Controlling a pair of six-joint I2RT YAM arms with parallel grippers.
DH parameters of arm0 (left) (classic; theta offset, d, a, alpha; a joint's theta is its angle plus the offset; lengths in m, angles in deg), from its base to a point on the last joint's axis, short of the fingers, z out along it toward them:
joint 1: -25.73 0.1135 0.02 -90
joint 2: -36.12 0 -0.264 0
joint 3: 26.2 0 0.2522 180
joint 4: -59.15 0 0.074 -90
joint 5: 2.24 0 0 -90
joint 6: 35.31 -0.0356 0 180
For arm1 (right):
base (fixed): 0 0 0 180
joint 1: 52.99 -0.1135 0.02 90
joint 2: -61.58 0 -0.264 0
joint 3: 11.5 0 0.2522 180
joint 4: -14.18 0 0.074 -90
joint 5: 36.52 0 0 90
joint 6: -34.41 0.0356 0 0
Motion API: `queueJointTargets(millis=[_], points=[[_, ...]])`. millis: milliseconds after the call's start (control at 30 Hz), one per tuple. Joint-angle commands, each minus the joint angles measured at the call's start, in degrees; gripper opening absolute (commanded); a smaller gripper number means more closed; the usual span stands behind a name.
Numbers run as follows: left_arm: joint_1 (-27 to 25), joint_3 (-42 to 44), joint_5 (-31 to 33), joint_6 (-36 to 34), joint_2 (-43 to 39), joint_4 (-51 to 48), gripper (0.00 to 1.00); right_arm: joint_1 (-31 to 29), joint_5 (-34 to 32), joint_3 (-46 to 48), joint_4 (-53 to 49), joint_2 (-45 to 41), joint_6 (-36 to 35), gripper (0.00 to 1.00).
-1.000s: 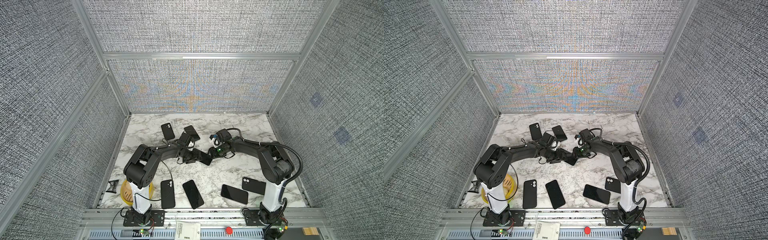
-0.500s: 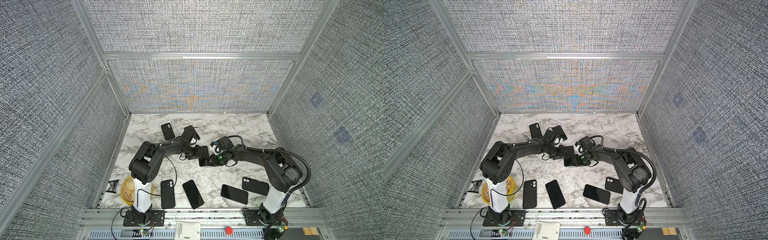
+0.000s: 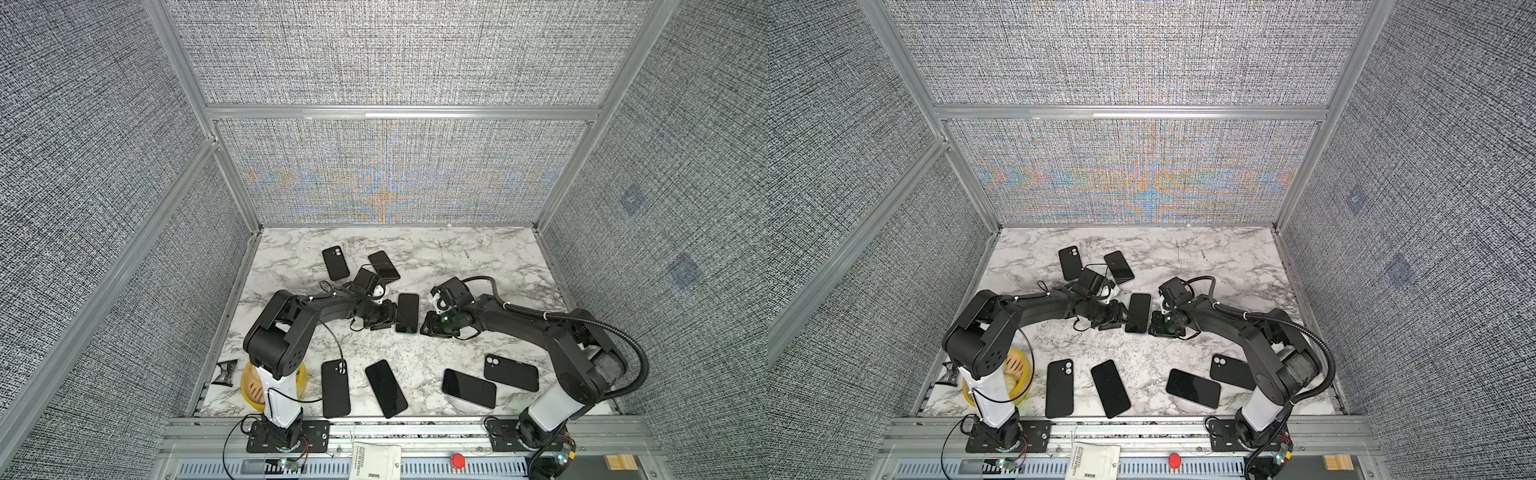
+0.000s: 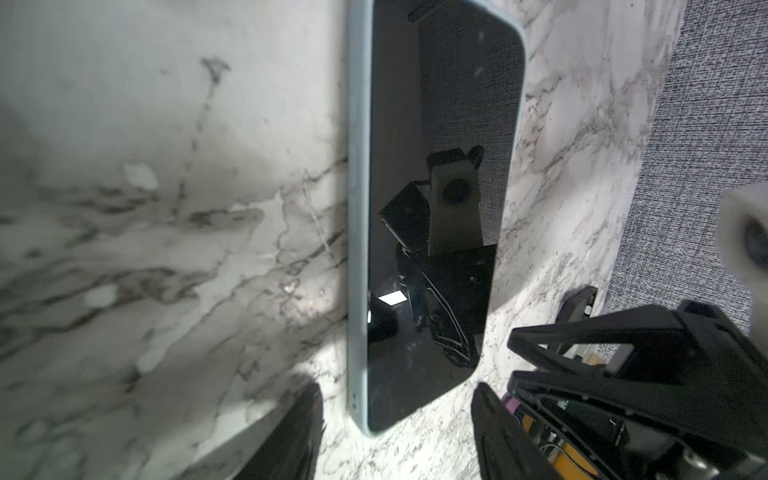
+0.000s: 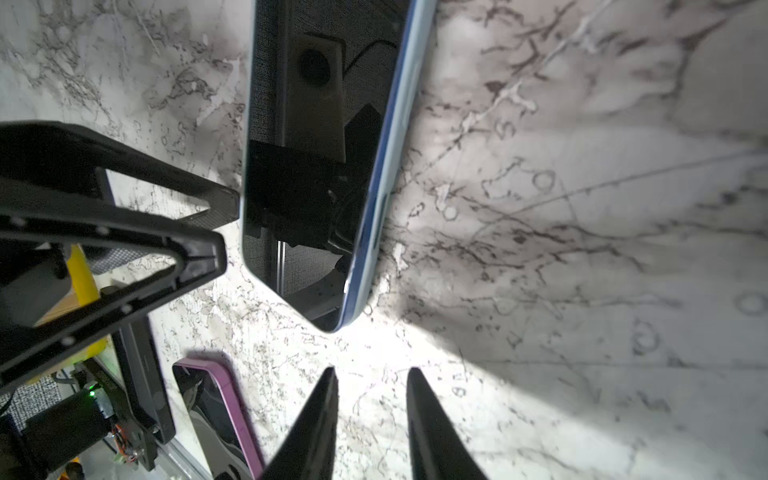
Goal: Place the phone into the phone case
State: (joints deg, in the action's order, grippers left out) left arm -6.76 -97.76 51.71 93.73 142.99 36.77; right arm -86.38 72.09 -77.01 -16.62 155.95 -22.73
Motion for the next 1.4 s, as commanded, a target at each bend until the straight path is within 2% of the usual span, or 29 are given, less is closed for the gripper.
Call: queueJointTargets(millis=[0, 567, 900, 1367], points=[[-0.03, 0.58, -4.12, 1.0, 0.78, 2.34, 0.59, -0.1, -1.27, -0.63, 1.68, -0.65, 3.11, 0.32], [-2.23, 2.6, -3.26, 3.82, 0.82, 8.44, 0.59, 0.08, -4.74, -1.14, -0.93, -3.21, -0.78, 0.32], [-2.34, 7.15, -1.47, 3.27, -3.9, 7.22, 0.63, -0.01, -6.42, -1.18, -2.21, -6.15, -1.91, 0.32], [-2.23, 2.93, -1.86, 1.88, -0.43, 5.29, 0.59, -0.45, -5.52, -0.2, 0.83, -3.05, 0.72, 0.29]])
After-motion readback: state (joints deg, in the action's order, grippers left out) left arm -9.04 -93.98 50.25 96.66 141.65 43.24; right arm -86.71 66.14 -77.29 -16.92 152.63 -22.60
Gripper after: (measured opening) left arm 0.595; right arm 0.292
